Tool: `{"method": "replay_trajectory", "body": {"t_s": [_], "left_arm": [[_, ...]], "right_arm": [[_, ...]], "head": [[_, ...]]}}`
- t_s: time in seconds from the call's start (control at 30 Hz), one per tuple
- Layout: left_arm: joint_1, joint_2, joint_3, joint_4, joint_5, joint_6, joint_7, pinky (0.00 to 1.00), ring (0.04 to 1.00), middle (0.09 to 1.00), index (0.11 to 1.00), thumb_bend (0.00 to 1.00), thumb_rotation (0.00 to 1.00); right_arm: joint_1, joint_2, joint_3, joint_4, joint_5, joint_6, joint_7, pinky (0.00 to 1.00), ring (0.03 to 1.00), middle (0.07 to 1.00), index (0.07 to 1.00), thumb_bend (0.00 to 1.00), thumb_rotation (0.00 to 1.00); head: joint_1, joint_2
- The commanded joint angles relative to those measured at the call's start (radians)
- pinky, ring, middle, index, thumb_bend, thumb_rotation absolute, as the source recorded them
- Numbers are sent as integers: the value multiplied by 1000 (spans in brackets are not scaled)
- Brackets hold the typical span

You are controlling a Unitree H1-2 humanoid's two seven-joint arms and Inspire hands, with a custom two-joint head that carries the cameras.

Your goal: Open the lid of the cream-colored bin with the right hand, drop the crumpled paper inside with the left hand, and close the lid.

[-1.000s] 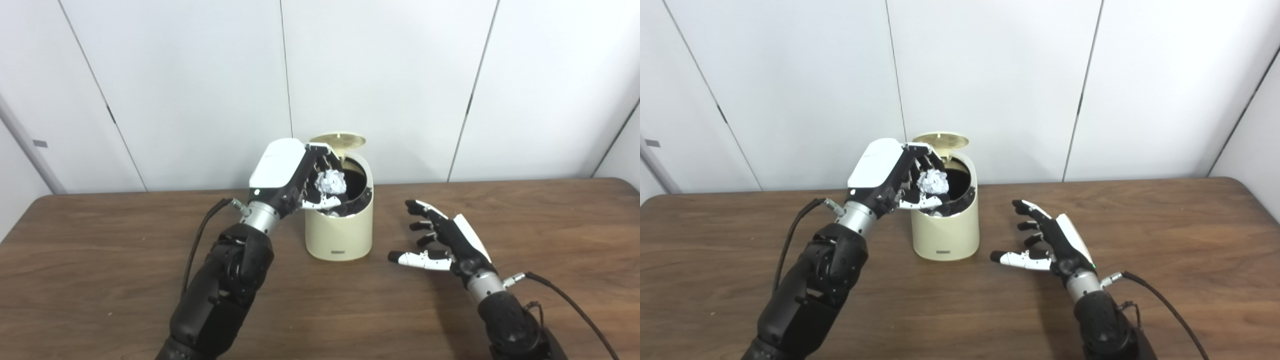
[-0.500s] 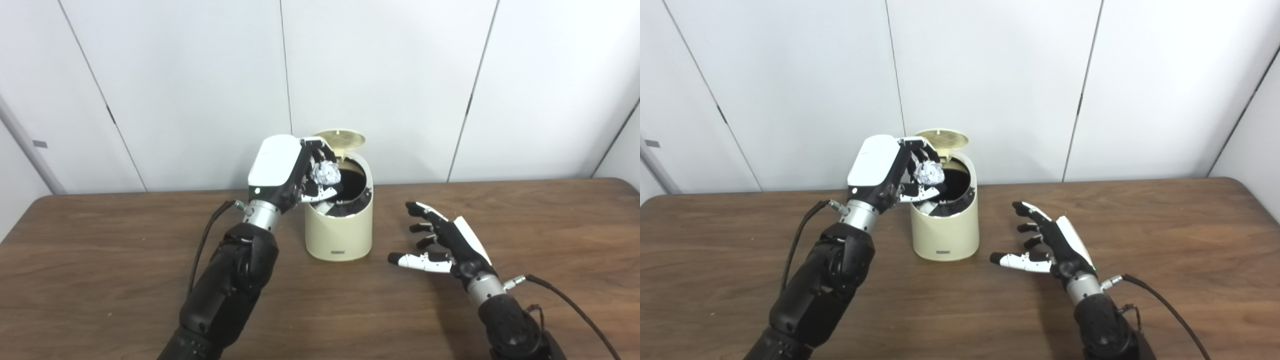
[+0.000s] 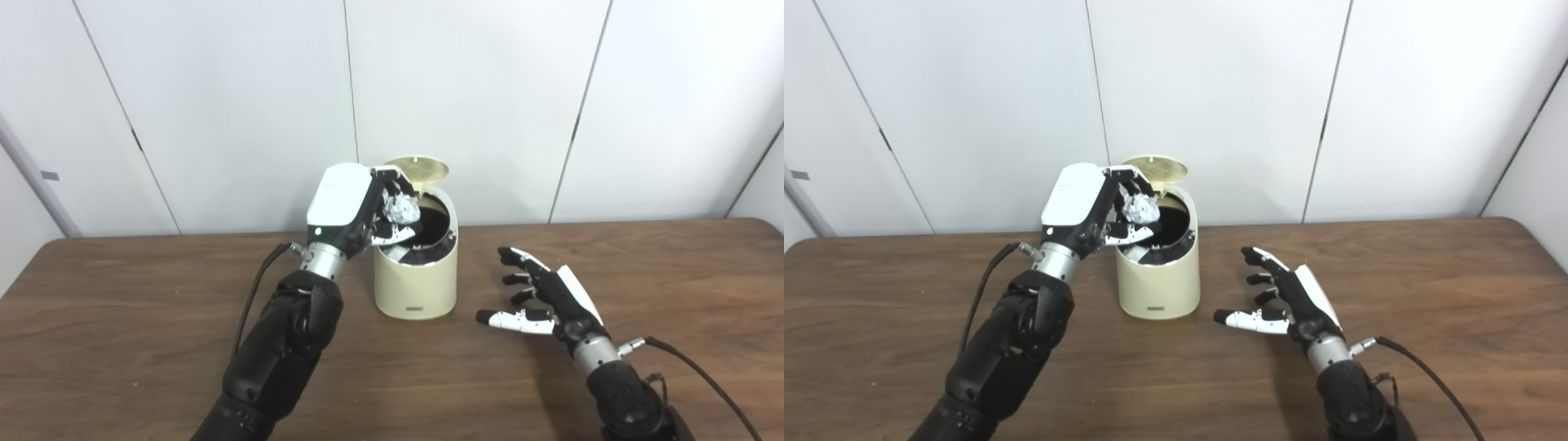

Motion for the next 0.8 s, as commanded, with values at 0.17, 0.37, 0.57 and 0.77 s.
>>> {"method": "replay_trajectory", "body": {"t_s": [0.17, 0.37, 0.57, 0.77], "left_arm": [[-52, 22, -10, -37, 0, -9, -35, 420, 499, 560, 587, 906, 140], [-52, 26, -5, -44, -20, -12, -52, 413, 494, 556, 593, 957, 133], [-53, 34, -8, -48, -22, -12, -62, 425, 505, 564, 601, 963, 140], [-52, 35, -6, -49, -23, -13, -65, 427, 505, 567, 608, 967, 147]], "right_arm": [[-32, -8, -4, -40, -11, -9, -5, 594, 763, 872, 862, 736, 345], [-35, -4, -5, -47, -5, 2, 2, 610, 770, 872, 859, 728, 323], [-36, -4, -2, -47, -11, 0, -2, 606, 763, 864, 857, 727, 321], [-34, -2, -4, -51, -4, 5, 3, 607, 770, 869, 863, 725, 318]], "head": [[0, 5], [2, 6], [5, 11], [7, 14]]}}
